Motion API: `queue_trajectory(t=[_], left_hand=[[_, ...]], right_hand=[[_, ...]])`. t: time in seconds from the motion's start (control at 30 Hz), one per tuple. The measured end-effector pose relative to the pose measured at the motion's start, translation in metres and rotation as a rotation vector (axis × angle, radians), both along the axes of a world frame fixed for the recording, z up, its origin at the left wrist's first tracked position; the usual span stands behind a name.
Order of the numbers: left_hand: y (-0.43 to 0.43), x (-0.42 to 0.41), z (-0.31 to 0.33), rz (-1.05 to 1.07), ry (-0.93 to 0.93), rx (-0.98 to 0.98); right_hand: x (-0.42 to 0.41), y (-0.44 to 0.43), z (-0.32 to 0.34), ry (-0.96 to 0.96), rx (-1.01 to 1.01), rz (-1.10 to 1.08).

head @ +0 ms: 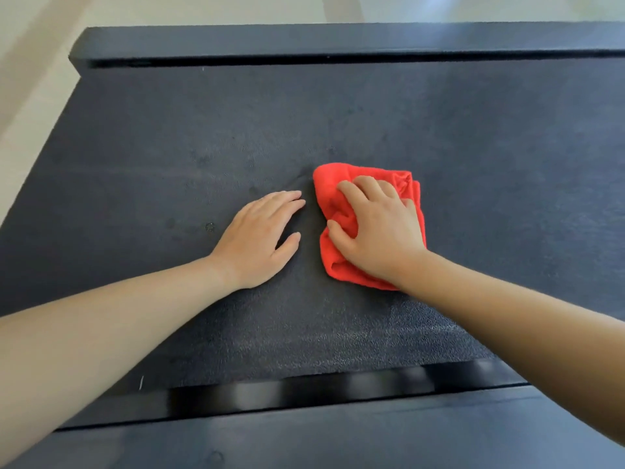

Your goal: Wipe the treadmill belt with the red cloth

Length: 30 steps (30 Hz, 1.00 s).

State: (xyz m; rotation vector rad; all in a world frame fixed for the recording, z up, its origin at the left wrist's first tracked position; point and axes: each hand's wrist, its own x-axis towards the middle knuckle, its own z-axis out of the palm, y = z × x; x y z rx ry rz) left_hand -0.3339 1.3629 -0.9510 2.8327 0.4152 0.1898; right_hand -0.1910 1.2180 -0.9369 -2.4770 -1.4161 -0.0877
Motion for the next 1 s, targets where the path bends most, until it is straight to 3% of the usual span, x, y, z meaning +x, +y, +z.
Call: queue_trajectory(t=[0.3,0.53,0.73,1.0], left_hand=[[0.000,0.003,0.003,0.006,-0.011,-0.013],[0.025,0.032,0.006,0.109,-0.033,0.000],[0.050,0.105,0.011,0.162,-0.007,0.001],[0.072,0.167,-0.009,0.370,0.011,0.015]], right_hand=[[-0.024,-0.023,-0.001,0.029,-0.007,0.035],[0.023,0.024,-0.007,0.009,0.070,-0.092],[0.073,0.068,-0.011,0.010,0.099,-0.173],[0.127,0.111,-0.013,0.020,0.123,-0.243]])
